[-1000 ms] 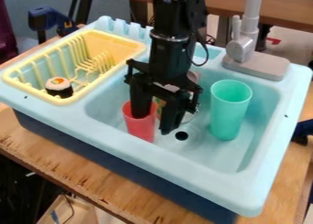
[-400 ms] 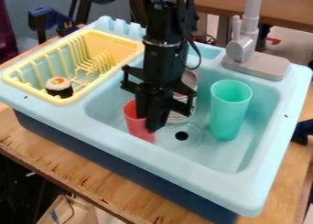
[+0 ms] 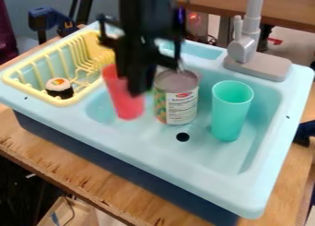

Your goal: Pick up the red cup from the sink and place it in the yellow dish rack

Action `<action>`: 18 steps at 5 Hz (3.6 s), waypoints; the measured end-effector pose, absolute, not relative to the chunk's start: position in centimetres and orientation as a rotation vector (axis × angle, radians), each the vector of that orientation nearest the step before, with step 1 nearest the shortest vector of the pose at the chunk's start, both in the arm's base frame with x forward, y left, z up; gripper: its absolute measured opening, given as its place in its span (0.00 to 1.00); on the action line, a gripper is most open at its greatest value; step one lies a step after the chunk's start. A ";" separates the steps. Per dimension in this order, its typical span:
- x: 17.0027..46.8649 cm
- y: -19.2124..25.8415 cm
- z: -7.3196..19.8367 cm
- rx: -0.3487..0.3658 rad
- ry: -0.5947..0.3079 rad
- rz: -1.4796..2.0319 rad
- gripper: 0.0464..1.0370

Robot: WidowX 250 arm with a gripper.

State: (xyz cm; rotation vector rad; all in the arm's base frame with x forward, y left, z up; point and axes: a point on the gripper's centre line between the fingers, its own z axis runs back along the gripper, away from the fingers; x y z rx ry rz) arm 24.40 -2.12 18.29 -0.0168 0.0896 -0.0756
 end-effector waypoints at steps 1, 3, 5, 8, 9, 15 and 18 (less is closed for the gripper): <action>25.0 -0.8 21.0 -0.018 0.048 -0.039 0.05; 29.0 3.5 21.6 0.034 0.024 0.080 0.05; 31.6 7.0 19.8 0.037 0.058 0.131 0.05; 34.7 8.3 17.0 -0.065 0.049 0.095 0.05; 35.1 8.3 16.5 -0.070 0.057 0.096 0.05; 35.8 8.8 17.5 -0.051 0.052 0.110 0.97; 26.9 3.6 22.7 0.105 -0.018 0.087 0.97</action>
